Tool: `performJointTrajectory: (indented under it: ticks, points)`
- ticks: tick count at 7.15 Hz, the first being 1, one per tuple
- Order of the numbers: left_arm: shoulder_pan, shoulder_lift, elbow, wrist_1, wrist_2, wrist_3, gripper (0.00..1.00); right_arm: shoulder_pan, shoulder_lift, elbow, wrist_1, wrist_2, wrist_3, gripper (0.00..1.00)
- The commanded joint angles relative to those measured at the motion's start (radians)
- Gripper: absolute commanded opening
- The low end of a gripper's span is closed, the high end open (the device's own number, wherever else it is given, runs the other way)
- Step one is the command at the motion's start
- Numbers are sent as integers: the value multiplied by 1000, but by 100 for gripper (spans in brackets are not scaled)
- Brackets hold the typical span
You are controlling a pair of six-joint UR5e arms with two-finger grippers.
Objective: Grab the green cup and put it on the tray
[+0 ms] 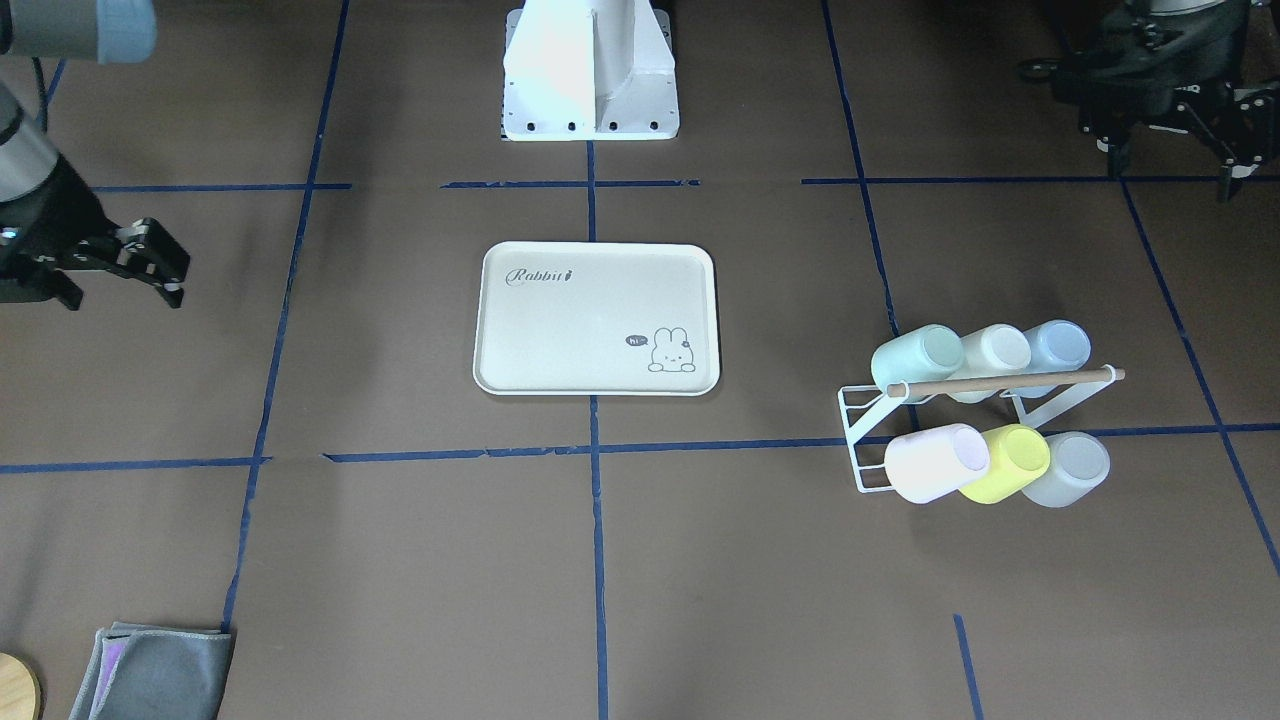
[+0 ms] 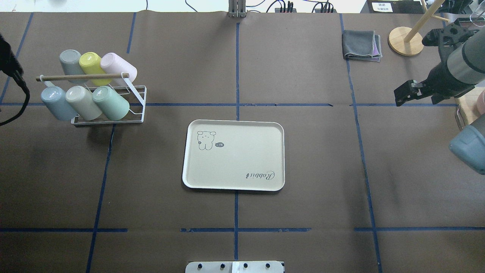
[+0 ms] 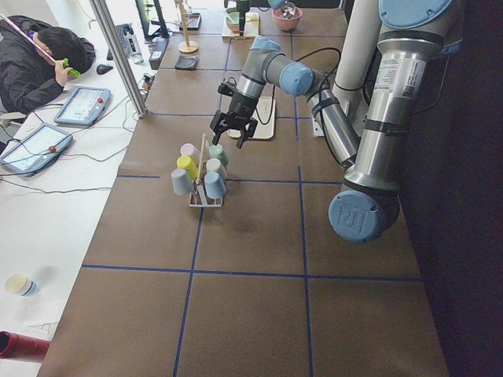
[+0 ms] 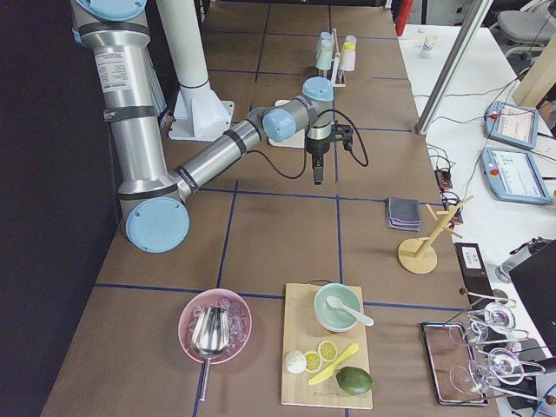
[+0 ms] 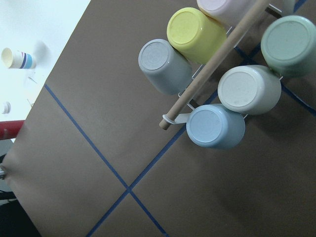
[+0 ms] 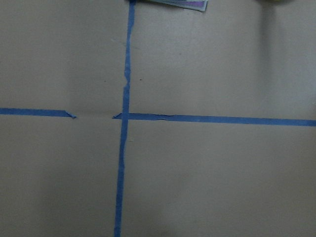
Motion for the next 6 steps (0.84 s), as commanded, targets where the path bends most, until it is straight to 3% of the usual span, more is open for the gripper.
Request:
performJointTrajectory:
  ticks: [1, 4, 6]
  points:
    - [106, -125, -10, 151, 188, 142, 100, 42, -50, -3, 2, 0, -89, 100]
    - [415, -173, 23, 299, 484, 220, 97, 64, -85, -6, 8, 35, -120, 100]
    - [474, -240, 171, 296, 589, 360, 98, 72, -99, -8, 11, 49, -123, 100]
